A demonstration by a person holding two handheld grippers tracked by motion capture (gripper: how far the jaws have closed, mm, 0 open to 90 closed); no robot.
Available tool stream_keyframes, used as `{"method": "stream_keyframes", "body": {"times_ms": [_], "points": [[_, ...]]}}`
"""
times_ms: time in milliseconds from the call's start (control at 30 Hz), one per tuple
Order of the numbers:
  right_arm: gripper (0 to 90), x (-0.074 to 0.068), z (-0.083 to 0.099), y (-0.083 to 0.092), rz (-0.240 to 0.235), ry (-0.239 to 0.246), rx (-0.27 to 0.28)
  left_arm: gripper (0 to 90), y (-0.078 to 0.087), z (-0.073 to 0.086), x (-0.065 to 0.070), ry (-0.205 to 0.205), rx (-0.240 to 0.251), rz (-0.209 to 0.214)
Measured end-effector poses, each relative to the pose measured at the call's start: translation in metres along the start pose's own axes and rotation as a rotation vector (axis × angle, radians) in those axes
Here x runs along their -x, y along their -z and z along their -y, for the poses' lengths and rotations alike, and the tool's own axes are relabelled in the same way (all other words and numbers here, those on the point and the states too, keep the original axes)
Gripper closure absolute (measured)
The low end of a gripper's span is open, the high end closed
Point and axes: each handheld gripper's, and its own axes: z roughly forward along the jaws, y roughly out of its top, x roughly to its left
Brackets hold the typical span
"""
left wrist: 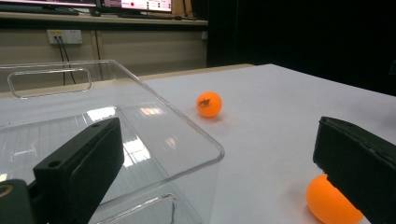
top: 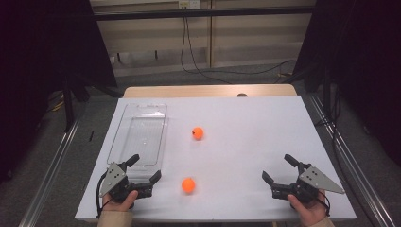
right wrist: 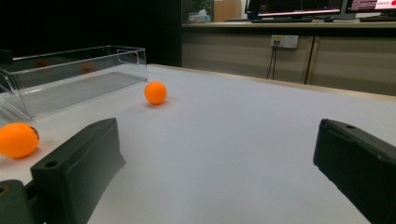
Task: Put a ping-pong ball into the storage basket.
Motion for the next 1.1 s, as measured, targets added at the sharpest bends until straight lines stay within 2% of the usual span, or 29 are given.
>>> {"method": "stream_keyframes", "body": {"times_ms": [333, 467, 767, 1100], "points": [[0.5, -0.0014, -0.0001, -0.0008, -0.006, 0.015, -0.006, 1.8, 0.001, -0.0007, 0.0006, 0.008, 0.003, 0.006], [0.5, -0.002, -0.0009, -0.0006, -0.008, 0.016, -0.001, 1.8, 0.0005, -0.0004, 0.0014, 0.035, -0.006, 0.017], [0.5, -0.0016, -0.0004, -0.0007, -0.012, 0.018, -0.004, 1.8, -0.0021, -0.0018, 0.0029, 0.02, -0.014, 0.025], [0.5, -0.001, -0.0001, 0.0002, -0.014, 0.019, -0.005, 1.8, -0.0065, -0.0036, 0.0052, 0.024, -0.013, 0.041]]}}
